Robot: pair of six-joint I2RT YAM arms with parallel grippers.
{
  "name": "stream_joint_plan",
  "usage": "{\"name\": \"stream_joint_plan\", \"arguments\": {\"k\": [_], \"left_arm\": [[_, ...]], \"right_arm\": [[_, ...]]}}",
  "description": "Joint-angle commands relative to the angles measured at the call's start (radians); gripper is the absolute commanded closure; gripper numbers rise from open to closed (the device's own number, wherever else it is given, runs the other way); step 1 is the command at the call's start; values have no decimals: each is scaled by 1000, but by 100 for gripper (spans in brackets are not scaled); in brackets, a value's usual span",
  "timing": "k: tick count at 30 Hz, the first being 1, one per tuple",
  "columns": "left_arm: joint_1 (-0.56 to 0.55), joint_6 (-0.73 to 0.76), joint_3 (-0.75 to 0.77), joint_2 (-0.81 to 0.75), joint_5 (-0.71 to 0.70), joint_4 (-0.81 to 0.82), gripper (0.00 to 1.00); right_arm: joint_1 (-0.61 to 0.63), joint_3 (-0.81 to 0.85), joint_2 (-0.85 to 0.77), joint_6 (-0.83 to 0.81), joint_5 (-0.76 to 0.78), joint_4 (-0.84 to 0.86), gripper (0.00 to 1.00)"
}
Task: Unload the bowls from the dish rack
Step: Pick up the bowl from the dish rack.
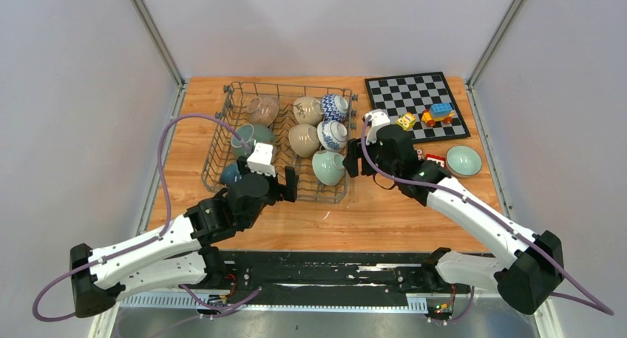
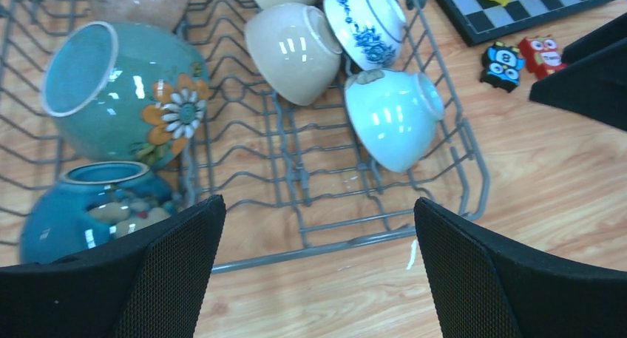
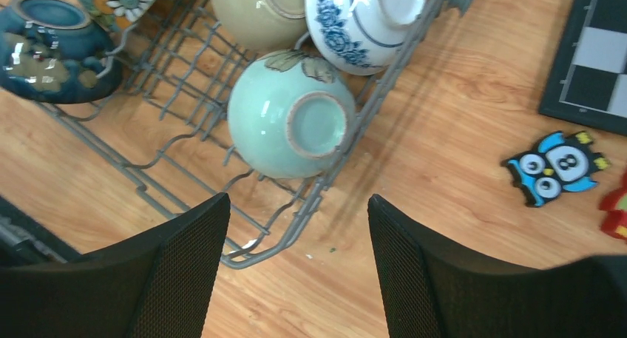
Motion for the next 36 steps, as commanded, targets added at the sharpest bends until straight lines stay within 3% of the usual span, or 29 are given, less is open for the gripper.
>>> {"name": "stream_joint_plan", "arguments": {"k": [1, 10, 18, 36], "left_arm": [[51, -77, 9, 81, 175, 118, 0], [287, -248, 59, 278, 588, 261, 0], [398, -405, -20, 386, 760, 499, 0], [413, -462, -61, 570, 796, 668, 11]], "right_arm": [[10, -19, -2, 79, -103, 72, 28], [10, -17, 40, 128, -118, 124, 27], [9, 21, 143, 204, -94, 148, 42], [-21, 39, 215, 196, -97, 180, 45]]}}
